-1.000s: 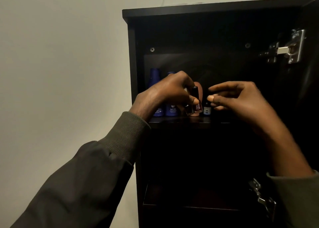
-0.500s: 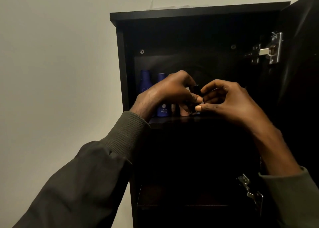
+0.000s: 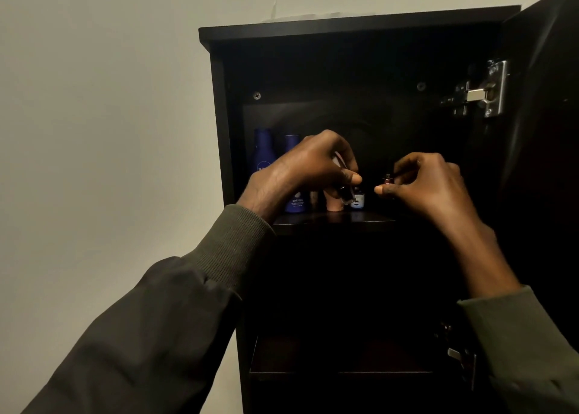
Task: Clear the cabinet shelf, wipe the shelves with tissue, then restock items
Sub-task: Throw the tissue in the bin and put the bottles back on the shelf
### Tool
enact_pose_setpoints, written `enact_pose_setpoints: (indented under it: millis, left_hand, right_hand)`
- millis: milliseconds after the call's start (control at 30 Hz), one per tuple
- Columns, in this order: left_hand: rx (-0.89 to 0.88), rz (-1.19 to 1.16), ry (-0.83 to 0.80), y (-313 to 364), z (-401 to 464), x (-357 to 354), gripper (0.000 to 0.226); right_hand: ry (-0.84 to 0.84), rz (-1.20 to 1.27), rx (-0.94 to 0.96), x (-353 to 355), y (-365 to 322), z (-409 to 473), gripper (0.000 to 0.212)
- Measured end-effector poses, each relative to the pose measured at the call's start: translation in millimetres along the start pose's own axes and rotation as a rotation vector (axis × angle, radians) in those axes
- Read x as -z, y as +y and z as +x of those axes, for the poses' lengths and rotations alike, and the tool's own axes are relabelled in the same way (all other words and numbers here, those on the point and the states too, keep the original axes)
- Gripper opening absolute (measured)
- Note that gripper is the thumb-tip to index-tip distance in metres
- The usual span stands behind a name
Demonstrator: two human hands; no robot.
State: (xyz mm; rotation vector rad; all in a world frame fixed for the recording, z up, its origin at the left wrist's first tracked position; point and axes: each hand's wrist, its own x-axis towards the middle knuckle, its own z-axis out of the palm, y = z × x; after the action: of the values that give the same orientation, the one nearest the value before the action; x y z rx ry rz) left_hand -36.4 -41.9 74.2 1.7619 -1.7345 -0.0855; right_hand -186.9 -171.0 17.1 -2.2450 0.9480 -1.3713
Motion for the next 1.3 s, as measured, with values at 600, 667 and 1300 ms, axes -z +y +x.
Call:
enact_pose_setpoints:
  millis: [600, 667, 1300]
  left_hand:
    - [-0.004, 0.105, -0.045, 0, -4, -5, 0.008]
    - [-0.006, 0.118, -0.057, 1, -3, -7, 0.008]
    - [-0.088, 0.212, 0.029, 6, 8, -16, 0.022]
  right_hand:
    - [-0.127, -0.155, -0.103, -26, 2, 19, 0.044]
    - [-0.113, -0.163, -0.1, -26, 2, 18, 0.044]
    - [-0.369, 0.508, -0.016, 17, -10, -29, 0.046]
